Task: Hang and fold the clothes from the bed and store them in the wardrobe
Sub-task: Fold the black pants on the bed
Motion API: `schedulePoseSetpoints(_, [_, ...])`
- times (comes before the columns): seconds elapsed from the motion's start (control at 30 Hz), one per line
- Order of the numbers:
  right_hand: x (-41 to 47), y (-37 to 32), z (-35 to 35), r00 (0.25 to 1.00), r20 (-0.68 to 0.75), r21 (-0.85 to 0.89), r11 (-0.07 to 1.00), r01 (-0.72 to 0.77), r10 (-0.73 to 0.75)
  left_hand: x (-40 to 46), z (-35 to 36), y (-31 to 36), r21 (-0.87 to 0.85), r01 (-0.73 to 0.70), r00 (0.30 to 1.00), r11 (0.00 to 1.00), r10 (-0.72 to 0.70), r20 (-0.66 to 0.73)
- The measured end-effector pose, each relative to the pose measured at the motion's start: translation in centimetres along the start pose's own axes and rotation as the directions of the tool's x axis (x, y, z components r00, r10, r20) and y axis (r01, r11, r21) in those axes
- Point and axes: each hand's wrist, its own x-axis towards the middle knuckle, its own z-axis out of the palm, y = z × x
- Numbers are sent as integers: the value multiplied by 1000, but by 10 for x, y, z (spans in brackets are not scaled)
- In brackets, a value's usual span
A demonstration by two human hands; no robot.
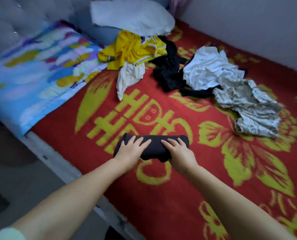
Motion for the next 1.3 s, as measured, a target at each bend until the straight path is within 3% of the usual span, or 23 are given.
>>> schedulePoseSetpoints(0.13, [-28, -62, -40, 976, -68, -132, 972, 196, -206, -92, -23, -24, -20, 160, 976, 987, -161, -147])
schedulePoseSetpoints(0.23, [-51, -125, -54, 935, -50, -188, 922, 337, -352, -169, -25, -47, -62, 295, 938, 953, -302, -169])
schedulePoseSetpoints(0.37, [-84, -229, -56, 830, 21, -230, 805, 547, -558, -287, -15, -86, -145, 481, 852, 865, -500, -156])
schedulePoseSetpoints(0.57, [-149, -412, -32, 597, 153, -265, 550, 792, -787, -478, 24, -145, -262, 689, 672, 675, -731, -118])
schedulePoseSetpoints(0.73, [-217, -564, 29, 414, 307, -248, 348, 904, -857, -635, 87, -191, -303, 760, 586, 575, -808, -66])
schedulePoseSetpoints(0.97, [-319, -748, 97, 205, 400, -144, 160, 977, -893, -826, 152, -256, -321, 824, 493, 466, -870, 2])
schedulePoseSetpoints(1.13, [-337, -833, 111, 140, 412, -120, 98, 988, -900, -886, 166, -308, -334, 845, 443, 417, -896, 4])
schedulePoseSetpoints(1.3, [-310, -903, 127, 140, 440, -142, 85, 986, -887, -900, 182, -382, -349, 840, 453, 414, -891, 33])
